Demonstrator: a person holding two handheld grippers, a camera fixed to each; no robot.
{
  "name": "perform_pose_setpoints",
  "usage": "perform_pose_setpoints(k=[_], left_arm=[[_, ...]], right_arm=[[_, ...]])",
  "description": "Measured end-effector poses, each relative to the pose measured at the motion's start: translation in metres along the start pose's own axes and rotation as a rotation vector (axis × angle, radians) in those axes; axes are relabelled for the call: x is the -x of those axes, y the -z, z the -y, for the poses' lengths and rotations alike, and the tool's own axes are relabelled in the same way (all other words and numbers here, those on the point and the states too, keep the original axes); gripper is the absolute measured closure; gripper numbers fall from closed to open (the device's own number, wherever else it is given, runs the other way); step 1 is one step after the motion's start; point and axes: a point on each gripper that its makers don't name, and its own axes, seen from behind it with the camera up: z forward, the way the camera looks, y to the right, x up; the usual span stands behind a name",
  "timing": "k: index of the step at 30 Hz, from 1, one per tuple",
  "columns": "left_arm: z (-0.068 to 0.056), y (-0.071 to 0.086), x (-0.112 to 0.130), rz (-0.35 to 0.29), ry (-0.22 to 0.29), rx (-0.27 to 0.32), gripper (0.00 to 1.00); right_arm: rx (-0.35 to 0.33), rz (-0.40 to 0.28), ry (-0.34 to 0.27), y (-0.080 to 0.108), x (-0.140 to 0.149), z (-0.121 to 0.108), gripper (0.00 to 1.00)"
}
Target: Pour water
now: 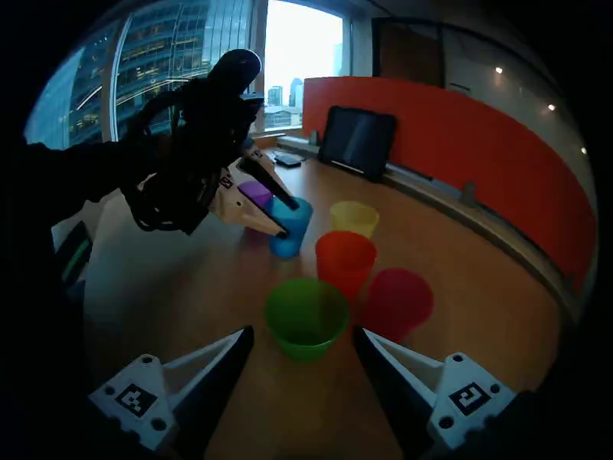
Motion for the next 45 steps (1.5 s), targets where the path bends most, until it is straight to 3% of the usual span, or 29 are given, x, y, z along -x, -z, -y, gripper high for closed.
perform_pose_setpoints(k=[17,36,41,45], left_arm=[[-0.003,0.051,-0.039,-0.137,-0.003,-0.023,0.12],[-0.006,0.105,-0.06,-0.255,0.003,-0.057,0.12],[-0.008,0.116,-0.061,-0.27,-0.002,-0.066,0.12],[-0.01,0.123,-0.062,-0.283,-0.002,-0.071,0.12]], right_arm=[[0.01,0.022,-0.01,-0.021,0.005,-0.005,0.01],[0.004,0.03,0.002,-0.05,0.009,-0.002,0.0],[0.012,0.022,0.003,-0.052,0.009,-0.003,0.1],[0.015,0.014,-0.001,-0.05,0.007,-0.002,0.1]])
